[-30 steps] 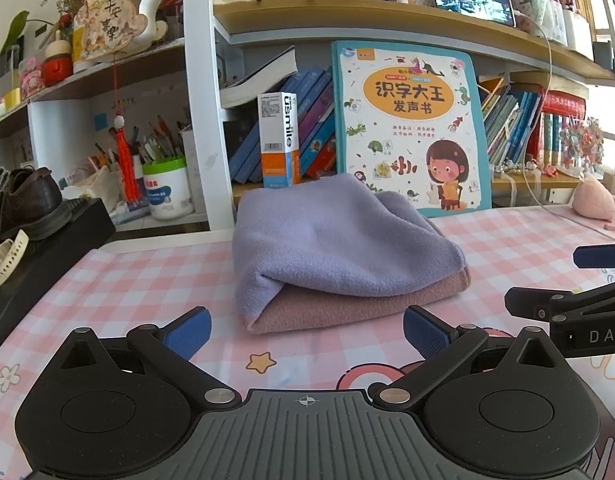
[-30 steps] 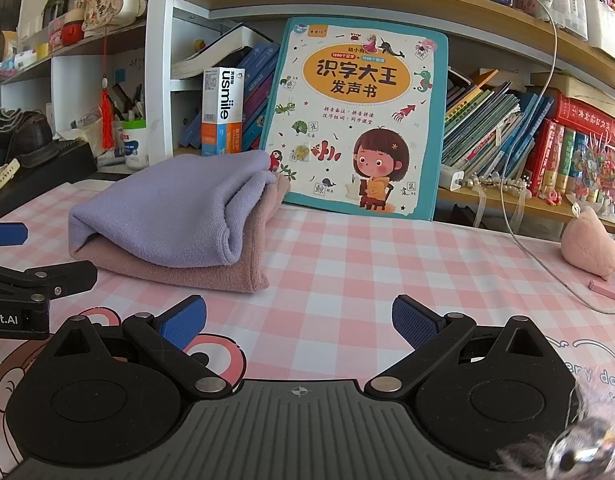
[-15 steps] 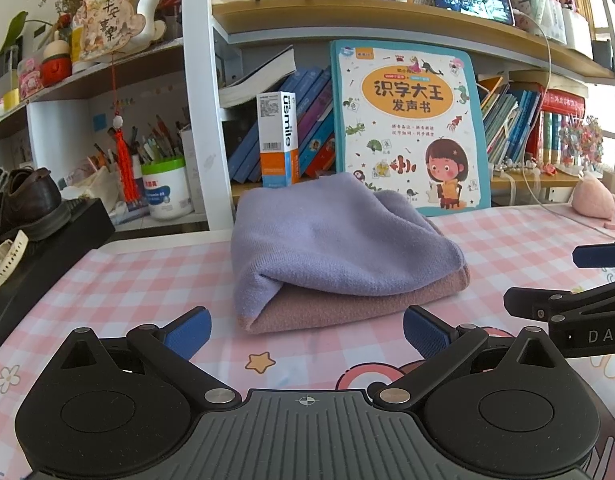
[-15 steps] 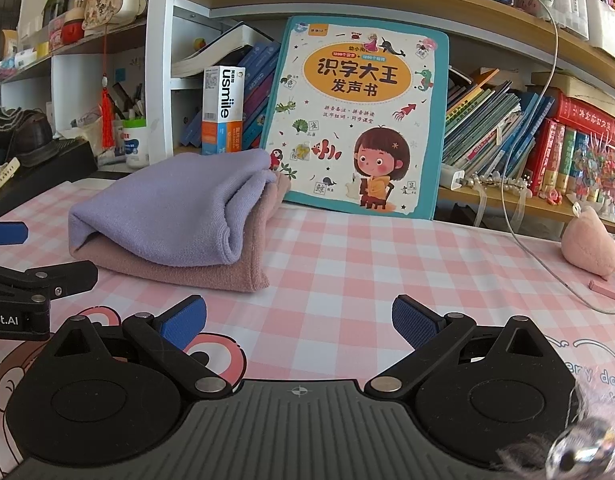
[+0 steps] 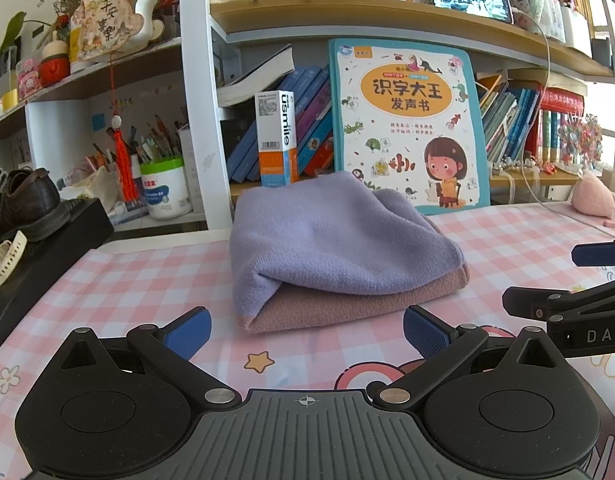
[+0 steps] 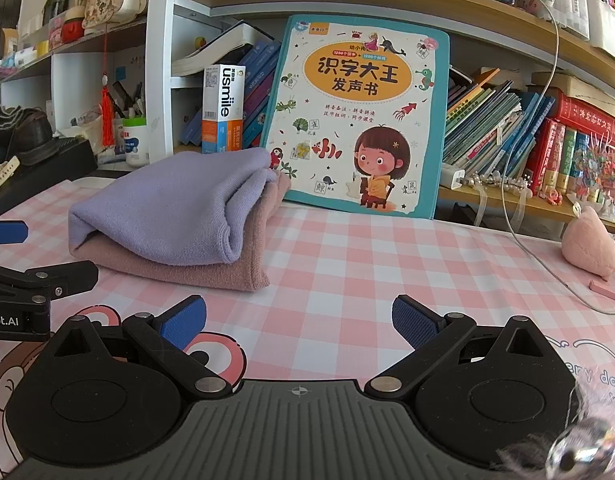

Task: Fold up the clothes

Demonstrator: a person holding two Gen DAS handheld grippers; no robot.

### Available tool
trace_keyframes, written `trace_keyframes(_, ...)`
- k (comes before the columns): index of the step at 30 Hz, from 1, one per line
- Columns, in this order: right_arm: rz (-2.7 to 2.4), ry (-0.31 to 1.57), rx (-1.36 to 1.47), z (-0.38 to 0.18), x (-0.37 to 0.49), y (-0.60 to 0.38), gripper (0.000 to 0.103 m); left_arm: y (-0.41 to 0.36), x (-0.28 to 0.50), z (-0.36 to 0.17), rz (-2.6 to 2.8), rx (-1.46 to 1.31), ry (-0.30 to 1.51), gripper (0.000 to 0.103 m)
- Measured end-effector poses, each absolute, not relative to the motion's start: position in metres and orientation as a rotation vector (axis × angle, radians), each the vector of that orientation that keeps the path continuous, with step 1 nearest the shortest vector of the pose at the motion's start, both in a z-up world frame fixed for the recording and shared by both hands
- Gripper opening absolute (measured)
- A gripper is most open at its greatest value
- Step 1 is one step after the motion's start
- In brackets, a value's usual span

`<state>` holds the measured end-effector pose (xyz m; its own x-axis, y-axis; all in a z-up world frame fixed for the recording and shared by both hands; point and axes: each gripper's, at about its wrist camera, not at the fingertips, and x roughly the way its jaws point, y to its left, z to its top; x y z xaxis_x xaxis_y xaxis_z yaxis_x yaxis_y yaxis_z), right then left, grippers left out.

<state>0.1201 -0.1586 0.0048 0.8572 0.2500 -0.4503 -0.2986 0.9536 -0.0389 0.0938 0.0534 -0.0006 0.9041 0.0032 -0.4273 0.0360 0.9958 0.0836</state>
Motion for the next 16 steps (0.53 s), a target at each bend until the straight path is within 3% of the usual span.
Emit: trace_keyframes(16, 0.289, 0.465, -0.105, 0.004, 0.1208, -0.1592, 0.1, 0.0541, 0.0949, -0.0014, -0.007, 0.09, 0.449, 0.103)
